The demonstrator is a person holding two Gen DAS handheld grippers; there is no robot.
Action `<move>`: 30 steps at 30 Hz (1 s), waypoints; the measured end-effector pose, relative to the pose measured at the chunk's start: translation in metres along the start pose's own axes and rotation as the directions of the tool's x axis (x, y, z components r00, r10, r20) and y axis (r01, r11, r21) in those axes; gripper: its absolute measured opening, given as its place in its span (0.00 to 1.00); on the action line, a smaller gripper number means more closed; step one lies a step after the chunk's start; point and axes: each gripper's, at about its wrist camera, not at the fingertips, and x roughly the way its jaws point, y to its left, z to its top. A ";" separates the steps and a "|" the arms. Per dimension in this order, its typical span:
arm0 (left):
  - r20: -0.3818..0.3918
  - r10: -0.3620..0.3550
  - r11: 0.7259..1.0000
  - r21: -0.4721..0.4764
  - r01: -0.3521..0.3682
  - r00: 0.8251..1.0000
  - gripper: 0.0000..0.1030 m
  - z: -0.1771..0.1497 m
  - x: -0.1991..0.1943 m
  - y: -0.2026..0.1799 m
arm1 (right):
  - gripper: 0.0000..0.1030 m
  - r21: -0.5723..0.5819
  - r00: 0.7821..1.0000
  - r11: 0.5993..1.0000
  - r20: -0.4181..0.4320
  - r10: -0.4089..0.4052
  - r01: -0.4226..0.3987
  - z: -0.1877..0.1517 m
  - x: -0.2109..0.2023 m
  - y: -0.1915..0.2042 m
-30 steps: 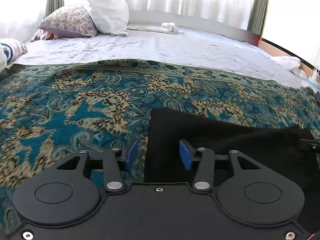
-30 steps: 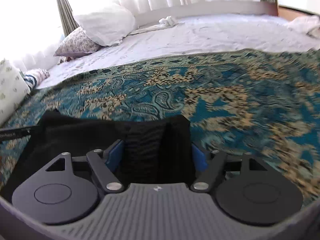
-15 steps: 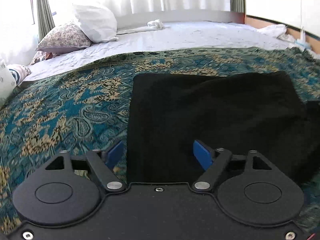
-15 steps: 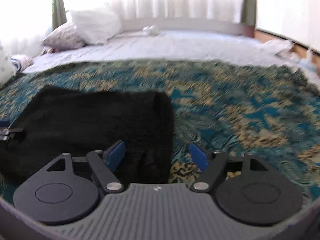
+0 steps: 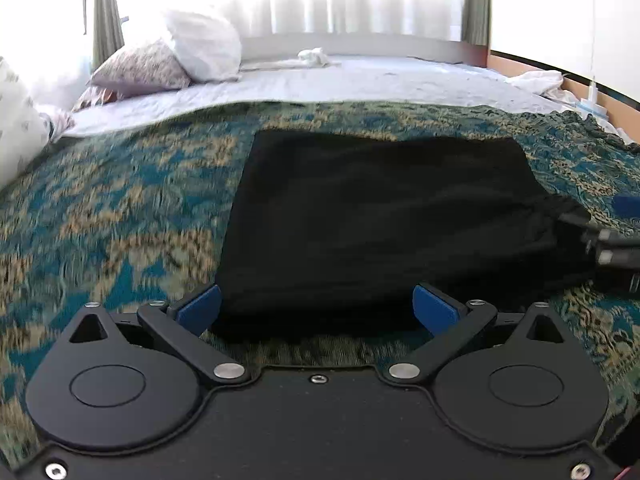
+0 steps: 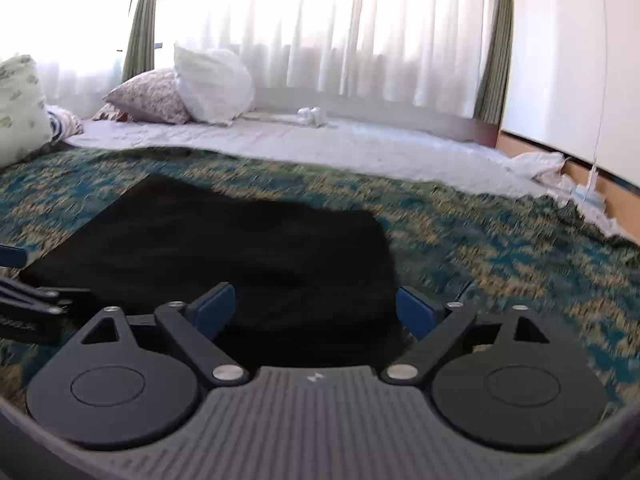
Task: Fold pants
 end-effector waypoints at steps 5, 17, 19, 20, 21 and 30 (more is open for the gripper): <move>-0.026 0.037 0.999 -0.032 -0.038 0.999 1.00 -0.014 -0.001 -0.001 | 0.95 0.004 0.999 1.000 -0.049 0.019 -0.019 -0.021 -0.004 0.017; -0.037 0.076 0.995 -0.068 -0.078 0.996 1.00 -0.024 0.004 -0.008 | 1.00 0.041 0.995 0.999 -0.101 -0.007 0.011 -0.039 0.001 0.025; -0.040 0.074 0.994 -0.073 -0.077 0.996 1.00 -0.023 0.005 -0.008 | 1.00 0.057 0.995 0.998 -0.104 -0.005 0.011 -0.040 0.003 0.024; -0.043 0.072 0.994 -0.075 -0.075 0.996 1.00 -0.023 0.006 -0.007 | 1.00 0.063 0.994 0.998 -0.107 -0.005 0.011 -0.040 0.003 0.023; -0.045 0.071 0.994 -0.076 -0.074 0.996 1.00 -0.023 0.007 -0.007 | 1.00 0.068 0.994 0.998 -0.111 -0.004 0.012 -0.040 0.004 0.023; -0.077 0.065 0.992 -0.107 -0.073 0.995 1.00 -0.018 0.011 -0.003 | 1.00 0.070 0.992 0.998 -0.125 0.006 0.003 -0.042 0.009 0.022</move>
